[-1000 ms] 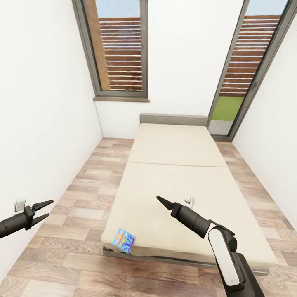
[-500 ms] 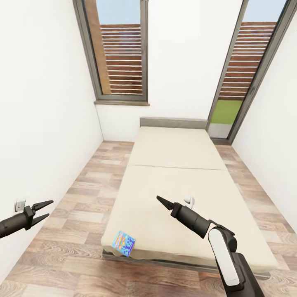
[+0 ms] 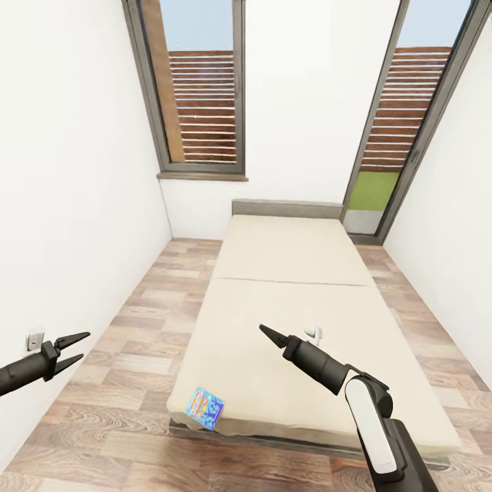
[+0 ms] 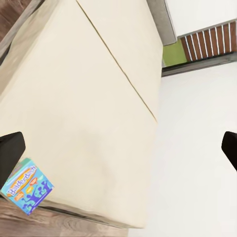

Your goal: Put all the toys in the child's room - the three board games (two on the bed and one on the table), the two jigsaw puzzles on the table, and the tennis ball on the table - inside the toy box on the table in the child's room.

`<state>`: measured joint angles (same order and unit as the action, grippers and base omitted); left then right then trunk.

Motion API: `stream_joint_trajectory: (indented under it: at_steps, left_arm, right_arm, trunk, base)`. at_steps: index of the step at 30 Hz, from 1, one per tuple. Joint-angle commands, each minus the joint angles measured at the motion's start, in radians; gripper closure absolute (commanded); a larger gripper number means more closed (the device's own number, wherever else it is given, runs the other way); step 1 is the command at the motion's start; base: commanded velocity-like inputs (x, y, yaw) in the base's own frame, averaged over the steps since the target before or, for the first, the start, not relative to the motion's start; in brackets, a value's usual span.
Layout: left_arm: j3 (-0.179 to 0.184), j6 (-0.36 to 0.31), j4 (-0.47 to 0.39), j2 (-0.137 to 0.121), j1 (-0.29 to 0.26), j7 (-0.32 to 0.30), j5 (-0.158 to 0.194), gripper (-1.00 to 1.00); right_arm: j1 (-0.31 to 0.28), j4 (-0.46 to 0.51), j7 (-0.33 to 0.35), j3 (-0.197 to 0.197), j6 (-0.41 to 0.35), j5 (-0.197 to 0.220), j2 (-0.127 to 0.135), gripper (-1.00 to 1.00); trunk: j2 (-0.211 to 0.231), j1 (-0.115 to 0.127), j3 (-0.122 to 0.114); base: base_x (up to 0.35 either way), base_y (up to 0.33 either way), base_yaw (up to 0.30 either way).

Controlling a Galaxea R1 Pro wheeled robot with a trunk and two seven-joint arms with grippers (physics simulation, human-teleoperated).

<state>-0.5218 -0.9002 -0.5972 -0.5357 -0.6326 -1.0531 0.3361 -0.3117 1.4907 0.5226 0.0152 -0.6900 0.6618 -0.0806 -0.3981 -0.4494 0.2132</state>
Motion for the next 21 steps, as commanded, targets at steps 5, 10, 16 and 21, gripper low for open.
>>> stream_joint_trajectory:
  at_steps: [5, 10, 16, 21]
  left_arm:
    - [-0.001, -0.005, 0.001, 0.003, -0.001, -0.002, 0.0, -1.0]
    - [-0.001, -0.005, 0.001, 0.003, -0.001, -0.002, 0.0, -1.0]
    - [-0.001, -0.005, 0.001, 0.003, -0.001, -0.001, 0.0, -1.0]
    - [-0.001, -0.005, 0.001, 0.003, -0.001, -0.001, 0.0, -1.0]
  right_arm:
    - [-0.001, 0.0, 0.001, 0.002, -0.006, 0.004, -0.001, -1.0]
    - [-0.001, 0.0, 0.001, 0.002, -0.006, 0.004, -0.001, -1.0]
    - [-0.001, -0.004, 0.001, 0.002, -0.006, 0.003, -0.001, -1.0]
    - [-0.001, -0.008, 0.001, 0.002, -0.006, 0.002, -0.001, -1.0]
  trunk:
    - [-0.002, -0.001, -0.006]
    - [-0.002, -0.001, -0.015]
    - [-0.002, -0.001, -0.024]
    - [-0.002, -0.001, -0.033]
  base:
    - [0.0, 0.0, 0.0]
    - [0.0, 0.0, 0.0]
    - [0.0, 0.0, 0.0]
    - [0.0, 0.0, 0.0]
